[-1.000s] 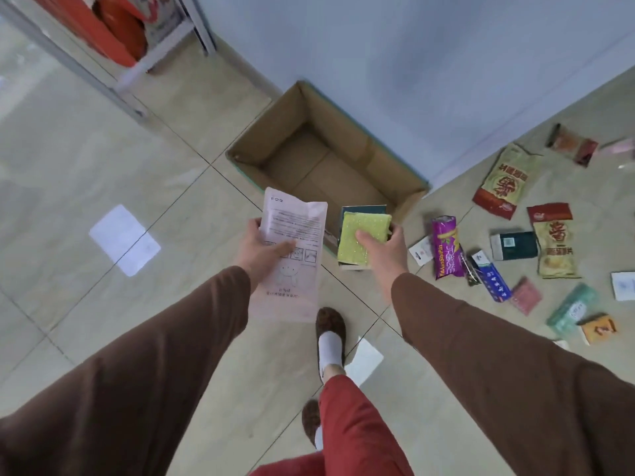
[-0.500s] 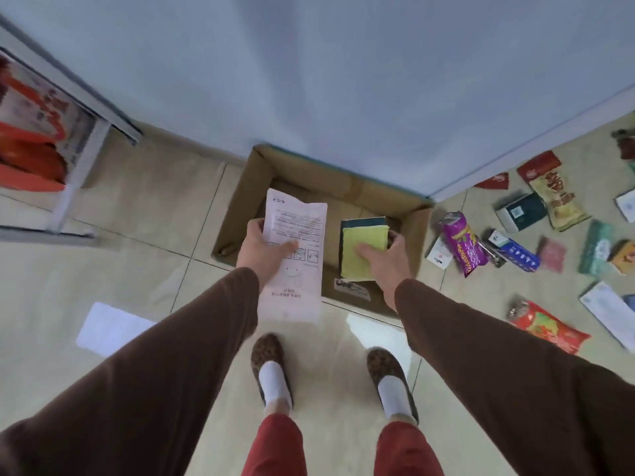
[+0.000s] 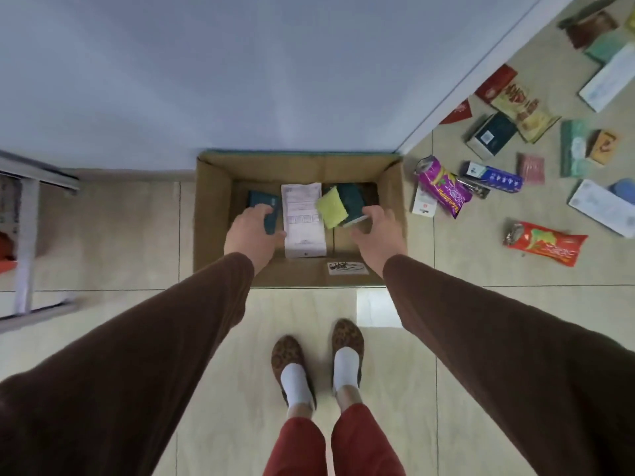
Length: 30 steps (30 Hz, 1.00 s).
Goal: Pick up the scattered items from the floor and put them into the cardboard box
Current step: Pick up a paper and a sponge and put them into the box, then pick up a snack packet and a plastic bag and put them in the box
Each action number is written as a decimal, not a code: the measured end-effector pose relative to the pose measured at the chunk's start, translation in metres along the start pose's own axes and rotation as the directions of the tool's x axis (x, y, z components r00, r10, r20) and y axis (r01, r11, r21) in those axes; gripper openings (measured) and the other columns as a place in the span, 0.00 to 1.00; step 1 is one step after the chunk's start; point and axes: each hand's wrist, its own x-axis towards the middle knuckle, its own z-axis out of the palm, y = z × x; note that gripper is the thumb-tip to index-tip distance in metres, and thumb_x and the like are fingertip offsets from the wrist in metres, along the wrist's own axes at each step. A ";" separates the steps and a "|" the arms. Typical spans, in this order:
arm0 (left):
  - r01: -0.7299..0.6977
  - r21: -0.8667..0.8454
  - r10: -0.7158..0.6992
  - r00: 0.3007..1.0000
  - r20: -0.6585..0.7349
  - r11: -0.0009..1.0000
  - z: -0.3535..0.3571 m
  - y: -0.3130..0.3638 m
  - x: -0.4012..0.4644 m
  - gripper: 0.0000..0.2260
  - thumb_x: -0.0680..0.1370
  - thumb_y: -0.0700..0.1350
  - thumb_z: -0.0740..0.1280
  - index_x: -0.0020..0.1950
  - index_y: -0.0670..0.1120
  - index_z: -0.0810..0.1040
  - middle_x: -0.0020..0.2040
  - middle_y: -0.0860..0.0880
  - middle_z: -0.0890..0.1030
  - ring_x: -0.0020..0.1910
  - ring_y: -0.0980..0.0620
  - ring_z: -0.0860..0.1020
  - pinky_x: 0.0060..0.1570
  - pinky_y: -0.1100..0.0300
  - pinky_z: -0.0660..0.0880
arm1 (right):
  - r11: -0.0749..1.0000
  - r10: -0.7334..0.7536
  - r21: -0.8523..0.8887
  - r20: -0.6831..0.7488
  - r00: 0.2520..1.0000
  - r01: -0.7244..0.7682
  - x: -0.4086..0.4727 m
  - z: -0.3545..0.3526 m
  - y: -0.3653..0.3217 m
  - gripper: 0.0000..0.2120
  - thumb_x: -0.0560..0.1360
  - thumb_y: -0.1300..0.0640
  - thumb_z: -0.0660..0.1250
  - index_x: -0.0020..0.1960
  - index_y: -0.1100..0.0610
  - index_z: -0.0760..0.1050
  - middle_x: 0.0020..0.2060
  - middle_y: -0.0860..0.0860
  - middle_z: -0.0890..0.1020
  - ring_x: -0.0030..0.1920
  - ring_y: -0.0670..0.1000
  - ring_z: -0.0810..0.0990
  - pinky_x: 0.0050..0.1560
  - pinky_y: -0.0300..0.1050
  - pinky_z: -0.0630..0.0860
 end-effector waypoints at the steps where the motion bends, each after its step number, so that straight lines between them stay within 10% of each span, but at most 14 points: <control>1: -0.051 0.059 0.050 0.998 0.024 0.997 0.003 0.006 -0.005 0.24 0.77 0.49 0.72 0.71 0.49 0.72 0.66 0.47 0.77 0.63 0.45 0.76 0.62 0.48 0.76 | 0.998 -0.032 -0.055 -0.004 0.999 0.031 -0.005 -0.003 0.004 0.21 0.78 0.56 0.65 0.71 0.52 0.70 0.66 0.53 0.73 0.65 0.57 0.73 0.65 0.54 0.73; 12: -0.396 0.326 0.351 0.917 0.187 0.859 0.038 0.100 -0.054 0.21 0.77 0.52 0.70 0.69 0.50 0.73 0.66 0.48 0.78 0.63 0.46 0.75 0.62 0.49 0.74 | 0.977 -0.132 -0.183 -0.119 0.984 0.109 -0.061 -0.081 0.089 0.18 0.78 0.56 0.66 0.68 0.52 0.73 0.63 0.52 0.75 0.64 0.56 0.71 0.61 0.52 0.73; 30: -0.550 0.380 0.443 0.831 0.336 0.744 0.258 0.379 -0.155 0.22 0.76 0.50 0.71 0.69 0.48 0.72 0.64 0.46 0.76 0.65 0.44 0.73 0.64 0.48 0.71 | 0.998 0.029 -0.054 -0.242 0.970 -0.043 -0.091 -0.300 0.384 0.19 0.77 0.55 0.67 0.68 0.53 0.73 0.61 0.53 0.77 0.62 0.57 0.72 0.61 0.53 0.72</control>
